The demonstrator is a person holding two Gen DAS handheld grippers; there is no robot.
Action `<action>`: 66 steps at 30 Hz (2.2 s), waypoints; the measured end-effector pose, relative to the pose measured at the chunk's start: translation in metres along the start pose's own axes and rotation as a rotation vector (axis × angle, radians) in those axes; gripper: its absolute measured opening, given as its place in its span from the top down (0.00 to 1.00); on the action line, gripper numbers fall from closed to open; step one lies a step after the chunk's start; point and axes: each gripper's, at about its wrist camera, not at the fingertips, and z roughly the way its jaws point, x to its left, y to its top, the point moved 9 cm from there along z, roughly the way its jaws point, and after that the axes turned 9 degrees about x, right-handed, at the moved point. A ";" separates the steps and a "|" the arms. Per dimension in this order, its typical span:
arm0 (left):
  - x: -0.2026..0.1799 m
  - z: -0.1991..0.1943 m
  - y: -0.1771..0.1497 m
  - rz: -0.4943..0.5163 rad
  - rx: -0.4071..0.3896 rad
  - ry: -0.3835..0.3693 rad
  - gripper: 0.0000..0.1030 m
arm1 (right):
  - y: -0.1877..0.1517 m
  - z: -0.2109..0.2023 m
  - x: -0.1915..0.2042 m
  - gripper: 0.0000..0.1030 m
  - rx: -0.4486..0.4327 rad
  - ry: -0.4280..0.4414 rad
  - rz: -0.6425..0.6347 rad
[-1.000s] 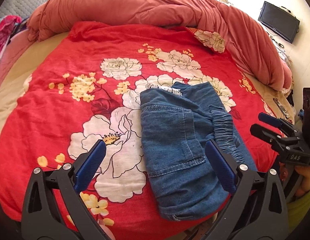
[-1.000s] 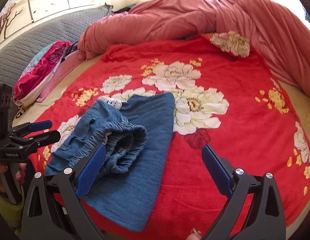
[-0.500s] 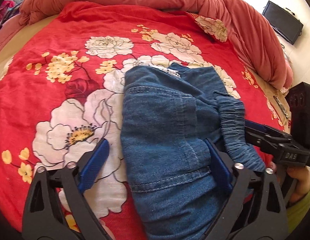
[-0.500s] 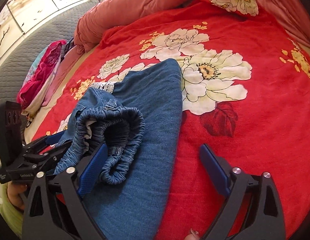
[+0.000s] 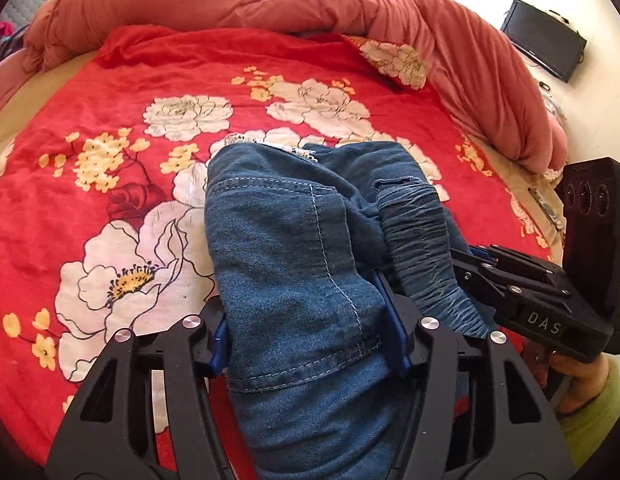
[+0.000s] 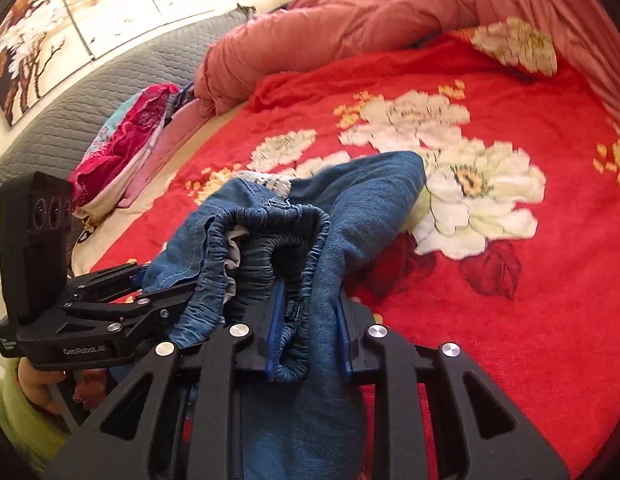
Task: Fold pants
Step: 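Lift the waistband with the right gripper and fold it over the stack, then release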
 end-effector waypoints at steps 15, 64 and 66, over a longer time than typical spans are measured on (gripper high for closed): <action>0.000 -0.016 0.079 0.090 -0.133 0.095 0.52 | 0.075 -0.008 -0.004 0.81 -0.113 -0.069 -0.078; 0.037 0.055 0.108 0.028 -0.049 0.107 0.15 | 0.103 0.052 -0.094 0.20 -0.020 -0.206 0.134; 0.036 0.053 0.109 0.032 -0.048 0.105 0.14 | 0.105 0.050 -0.092 0.20 -0.029 -0.202 0.131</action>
